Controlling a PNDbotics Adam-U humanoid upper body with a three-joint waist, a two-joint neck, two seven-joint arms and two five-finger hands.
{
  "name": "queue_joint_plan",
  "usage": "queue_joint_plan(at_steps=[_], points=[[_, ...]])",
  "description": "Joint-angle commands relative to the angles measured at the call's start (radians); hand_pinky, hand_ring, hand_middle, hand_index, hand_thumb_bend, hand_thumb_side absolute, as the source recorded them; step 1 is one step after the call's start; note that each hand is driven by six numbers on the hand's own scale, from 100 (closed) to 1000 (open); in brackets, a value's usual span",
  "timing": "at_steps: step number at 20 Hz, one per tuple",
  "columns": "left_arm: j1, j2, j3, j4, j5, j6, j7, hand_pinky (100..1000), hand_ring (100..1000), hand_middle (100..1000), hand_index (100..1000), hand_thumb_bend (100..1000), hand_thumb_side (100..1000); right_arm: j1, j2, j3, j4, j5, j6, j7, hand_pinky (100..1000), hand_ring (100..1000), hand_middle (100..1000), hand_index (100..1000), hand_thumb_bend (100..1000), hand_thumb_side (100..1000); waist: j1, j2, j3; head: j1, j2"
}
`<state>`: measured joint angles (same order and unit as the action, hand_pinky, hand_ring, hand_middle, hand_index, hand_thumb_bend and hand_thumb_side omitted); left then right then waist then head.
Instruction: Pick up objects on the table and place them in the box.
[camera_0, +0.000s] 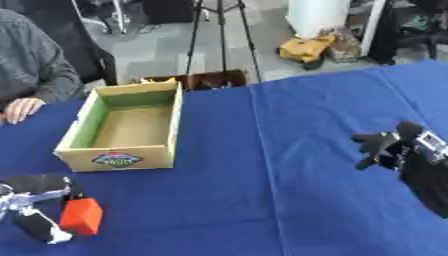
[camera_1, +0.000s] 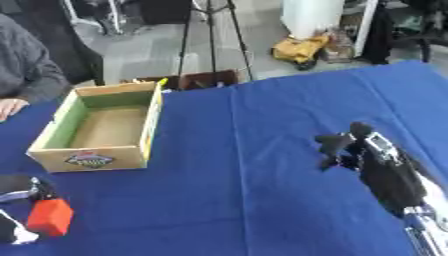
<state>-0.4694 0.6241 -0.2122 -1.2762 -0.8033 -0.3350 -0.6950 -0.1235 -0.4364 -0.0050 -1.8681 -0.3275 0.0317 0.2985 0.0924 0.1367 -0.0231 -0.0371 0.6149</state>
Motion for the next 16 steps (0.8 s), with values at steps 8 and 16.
queue_joint_plan(at_steps=[8,16], points=[[-0.031,0.030,0.035,-0.044,0.016,0.036,0.122,582,419,412,553,100,142,-0.009,-0.016,-0.002,-0.007,0.007,0.000,0.004,595,887,568,541,100,925,0.001,-0.015,-0.001,0.000,0.002],[-0.161,0.025,0.124,-0.057,0.011,0.137,0.200,573,429,415,561,100,149,-0.004,-0.015,0.002,-0.005,0.004,0.002,0.008,595,887,568,541,100,926,0.001,-0.024,-0.004,0.003,0.006]])
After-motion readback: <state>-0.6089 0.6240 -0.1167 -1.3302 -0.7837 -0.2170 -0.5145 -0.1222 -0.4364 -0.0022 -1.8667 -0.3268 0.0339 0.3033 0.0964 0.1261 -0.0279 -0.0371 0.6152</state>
